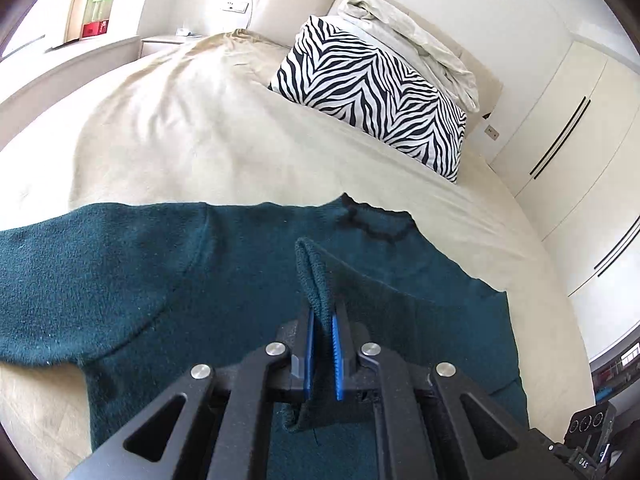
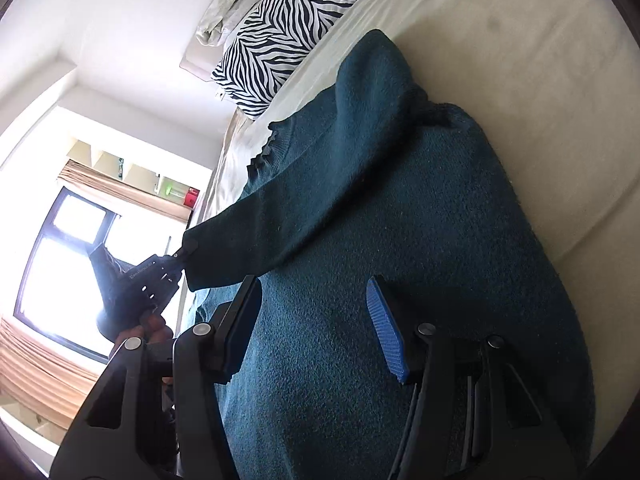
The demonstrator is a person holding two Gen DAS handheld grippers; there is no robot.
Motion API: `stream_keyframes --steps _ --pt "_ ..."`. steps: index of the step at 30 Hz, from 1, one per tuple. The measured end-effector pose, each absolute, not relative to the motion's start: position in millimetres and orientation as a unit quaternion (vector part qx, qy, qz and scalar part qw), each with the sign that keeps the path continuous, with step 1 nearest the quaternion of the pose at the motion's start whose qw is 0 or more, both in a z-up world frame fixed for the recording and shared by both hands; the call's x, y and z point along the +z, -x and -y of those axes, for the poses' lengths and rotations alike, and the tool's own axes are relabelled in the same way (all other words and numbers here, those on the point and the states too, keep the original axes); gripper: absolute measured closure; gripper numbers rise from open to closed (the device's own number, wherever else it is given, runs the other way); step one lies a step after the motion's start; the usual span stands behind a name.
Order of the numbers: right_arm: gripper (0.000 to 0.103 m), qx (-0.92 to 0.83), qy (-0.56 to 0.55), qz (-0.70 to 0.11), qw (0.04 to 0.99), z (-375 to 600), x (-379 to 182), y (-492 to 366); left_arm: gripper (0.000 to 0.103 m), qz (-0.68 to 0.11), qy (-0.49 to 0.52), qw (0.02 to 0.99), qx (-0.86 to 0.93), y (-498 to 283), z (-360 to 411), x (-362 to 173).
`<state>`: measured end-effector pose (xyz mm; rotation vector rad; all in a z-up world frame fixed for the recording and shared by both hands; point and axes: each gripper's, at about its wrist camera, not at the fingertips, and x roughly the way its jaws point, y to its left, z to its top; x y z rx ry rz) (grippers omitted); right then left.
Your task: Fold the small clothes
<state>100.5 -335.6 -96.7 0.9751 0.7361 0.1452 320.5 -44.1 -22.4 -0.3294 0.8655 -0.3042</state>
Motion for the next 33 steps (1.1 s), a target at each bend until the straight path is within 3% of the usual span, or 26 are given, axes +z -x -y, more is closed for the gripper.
stream_keyframes --steps 13,21,28,33 --pt "0.050 0.034 -0.532 -0.321 0.783 368 -105 -198 0.094 -0.428 0.172 0.878 -0.126 -351 29 -85" --pt "0.053 -0.014 -0.591 -0.220 0.776 405 -115 -160 0.092 -0.424 0.167 0.878 -0.144 -349 45 -82" --pt "0.050 0.004 -0.570 -0.257 0.780 394 -101 -153 0.086 -0.427 0.183 0.874 -0.138 -346 34 -86" --pt "0.048 0.000 -0.533 -0.250 0.808 393 -61 -149 0.086 -0.426 0.191 0.874 -0.138 -345 29 -88"
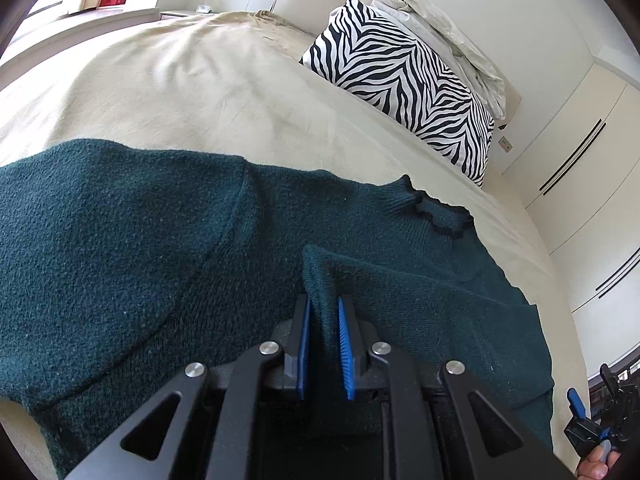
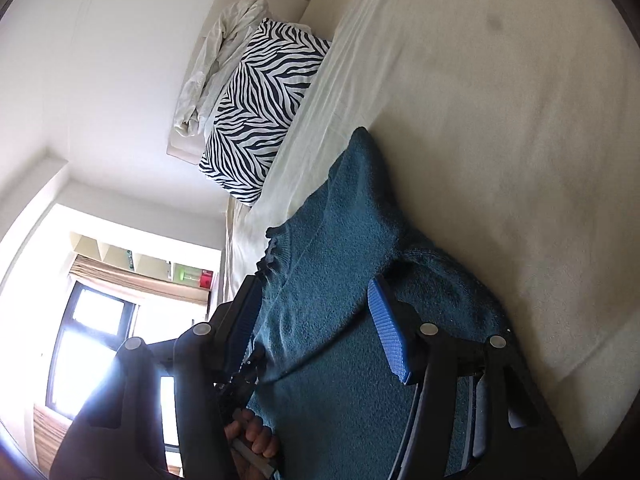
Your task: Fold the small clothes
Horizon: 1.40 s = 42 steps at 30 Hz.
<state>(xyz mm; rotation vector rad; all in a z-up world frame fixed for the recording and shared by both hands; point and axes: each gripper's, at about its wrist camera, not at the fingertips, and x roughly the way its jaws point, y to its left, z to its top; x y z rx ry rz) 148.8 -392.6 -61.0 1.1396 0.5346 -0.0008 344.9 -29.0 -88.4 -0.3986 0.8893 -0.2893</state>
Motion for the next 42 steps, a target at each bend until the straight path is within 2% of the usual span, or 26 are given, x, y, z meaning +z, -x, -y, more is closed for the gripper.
stream_keyframes --steps 5,10,12,19,23,26,28,30,32,34,36,39,42 --pt "0.048 0.042 -0.502 -0.284 0.816 392 -52 -211 0.086 -0.417 0.187 0.878 -0.141 -342 31 -94" --pt "0.048 0.035 -0.533 -0.305 0.788 421 -83 -279 0.086 -0.411 0.200 0.877 -0.151 -342 27 -101" --pt "0.048 0.017 -0.530 -0.346 0.774 428 -100 -294 0.086 -0.411 0.204 0.875 -0.155 -344 25 -103" --pt "0.048 0.041 -0.515 -0.349 0.782 423 -102 -256 0.086 -0.408 0.209 0.874 -0.159 -345 24 -103" --pt "0.046 0.077 -0.512 -0.322 0.793 403 -86 -233 0.086 -0.408 0.209 0.874 -0.159 -344 23 -104" --pt "0.039 0.060 -0.484 -0.348 0.801 388 -104 -229 0.086 -0.408 0.210 0.874 -0.159 -343 22 -103" --pt "0.047 0.060 -0.435 -0.342 0.831 380 -106 -219 0.086 -0.408 0.213 0.873 -0.160 -341 20 -103" --pt "0.046 0.038 -0.421 -0.359 0.832 373 -95 -206 0.086 -0.414 0.227 0.866 -0.165 -340 15 -99" --pt "0.044 0.019 -0.419 -0.366 0.831 366 -78 -188 0.079 -0.424 0.226 0.862 -0.165 -330 4 -89" --pt "0.044 0.033 -0.408 -0.343 0.846 354 -59 -164 0.047 -0.405 0.239 0.869 -0.151 -305 -20 -70" --pt "0.044 0.036 -0.388 -0.339 0.856 338 -47 -141 0.027 -0.374 0.278 0.876 -0.123 -276 -63 -53" --pt "0.044 0.054 -0.402 -0.346 0.846 316 -48 -118 0.027 -0.348 0.365 0.861 -0.062 -245 -150 -49" --pt "0.044 0.068 -0.419 -0.356 0.832 293 -56 -102 0.033 -0.320 0.458 0.829 0.024 -219 -244 -61"
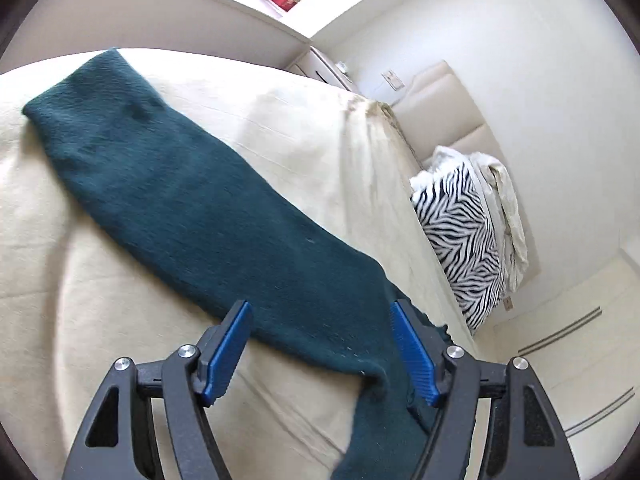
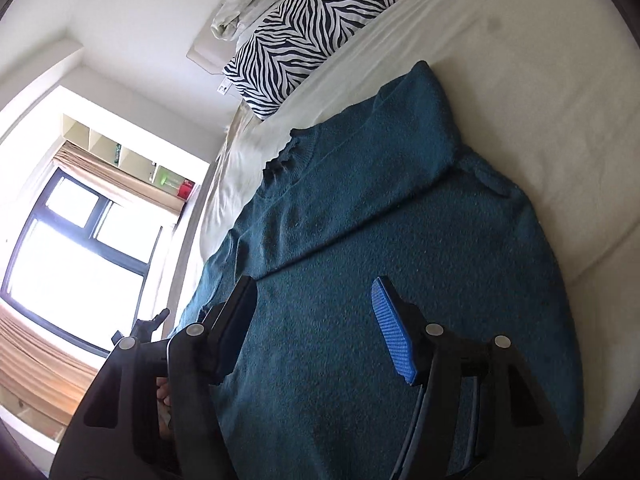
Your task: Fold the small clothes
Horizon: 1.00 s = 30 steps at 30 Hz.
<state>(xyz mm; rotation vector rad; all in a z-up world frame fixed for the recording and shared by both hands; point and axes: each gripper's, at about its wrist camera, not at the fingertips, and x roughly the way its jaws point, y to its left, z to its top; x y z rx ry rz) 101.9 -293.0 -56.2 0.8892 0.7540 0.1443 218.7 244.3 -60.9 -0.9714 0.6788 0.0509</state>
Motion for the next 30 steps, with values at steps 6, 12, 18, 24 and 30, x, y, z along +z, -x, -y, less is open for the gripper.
stream_keyframes --steps 6,12,18,24,30 --pt "0.043 0.087 -0.436 -0.369 0.816 253 -66 -90 0.045 -0.281 0.580 0.750 0.148 -176 -355 -94" --pt "0.043 0.085 -0.431 -0.371 0.818 238 -62 -92 0.052 -0.258 0.608 0.736 0.147 -195 -372 -105" --pt "0.043 0.082 -0.429 -0.363 0.823 242 -57 -91 0.095 -0.283 0.530 0.787 0.141 -232 -356 -81" --pt "0.043 0.088 -0.436 -0.366 0.818 242 -64 -99 0.094 -0.317 0.205 0.926 0.000 -267 -161 -8" --pt "0.043 0.101 -0.427 -0.383 0.813 227 -69 -125 0.079 -0.378 -0.028 0.917 -0.126 -253 12 -55"
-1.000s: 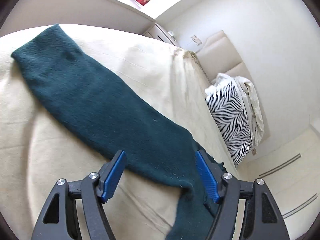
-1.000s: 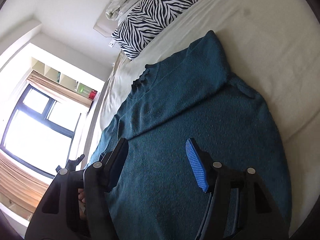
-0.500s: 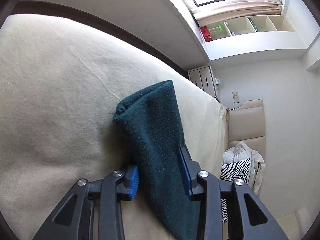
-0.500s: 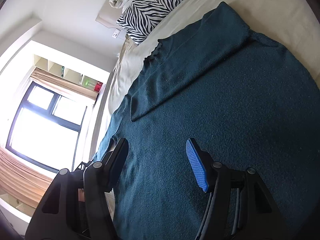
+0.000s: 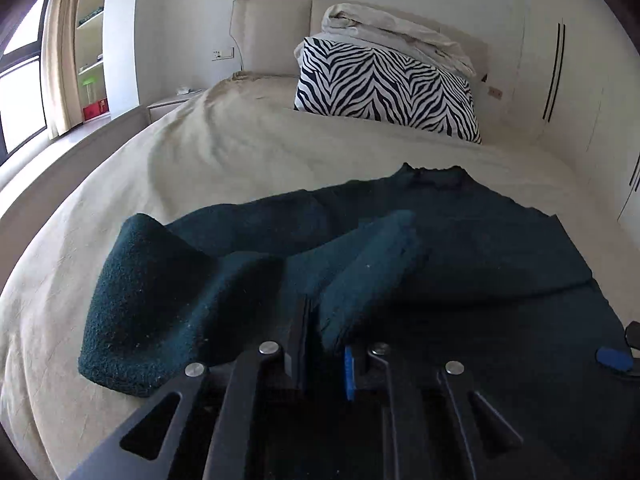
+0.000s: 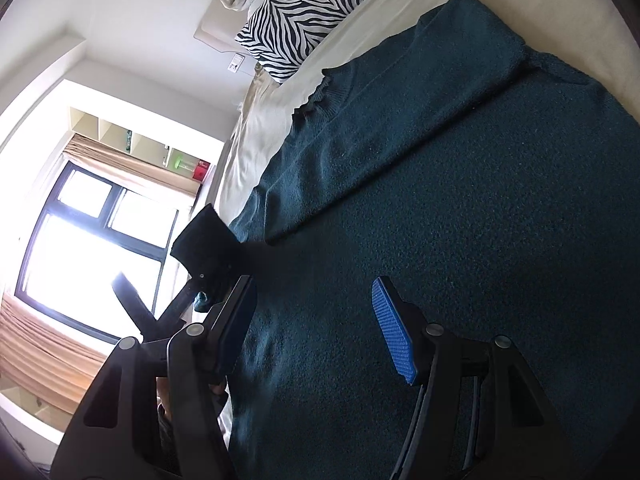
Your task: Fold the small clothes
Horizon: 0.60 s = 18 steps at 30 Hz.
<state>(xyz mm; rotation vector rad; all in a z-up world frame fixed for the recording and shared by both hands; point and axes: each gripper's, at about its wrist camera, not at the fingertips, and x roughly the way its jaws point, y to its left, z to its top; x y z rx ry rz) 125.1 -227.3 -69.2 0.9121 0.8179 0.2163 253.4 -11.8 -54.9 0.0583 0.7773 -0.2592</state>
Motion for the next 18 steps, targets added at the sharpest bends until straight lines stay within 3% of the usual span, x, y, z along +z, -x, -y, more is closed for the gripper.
stream_keyframes --steps 2,4,6,7,10,11,16,18 --pt "0.043 0.107 -0.423 -0.397 0.808 220 -72 -140 0.065 -0.390 -0.053 0.910 -0.134 -248 24 -63" --pt "0.043 0.111 -0.420 -0.407 0.804 211 -75 -158 0.026 -0.381 -0.036 0.913 -0.141 -240 12 -53" --pt "0.043 0.120 -0.413 -0.421 0.798 198 -77 -179 0.005 -0.356 0.001 0.922 -0.150 -227 -8 -38" --pt "0.043 0.127 -0.412 -0.428 0.794 190 -78 -191 0.002 -0.348 0.017 0.924 -0.155 -228 -15 -31" --pt "0.042 0.163 -0.413 -0.448 0.776 160 -80 -228 0.003 -0.352 0.076 0.920 -0.154 -234 -47 -18" --pt "0.037 0.174 -0.417 -0.458 0.766 150 -84 -241 0.003 -0.353 0.105 0.918 -0.149 -238 -60 -16" --pt "0.036 0.152 -0.394 -0.501 0.755 105 -99 -283 0.037 -0.377 0.204 0.898 -0.101 -263 -118 -23" --pt "0.035 0.149 -0.372 -0.499 0.768 90 -96 -292 0.044 -0.383 0.226 0.891 -0.091 -267 -133 -28"
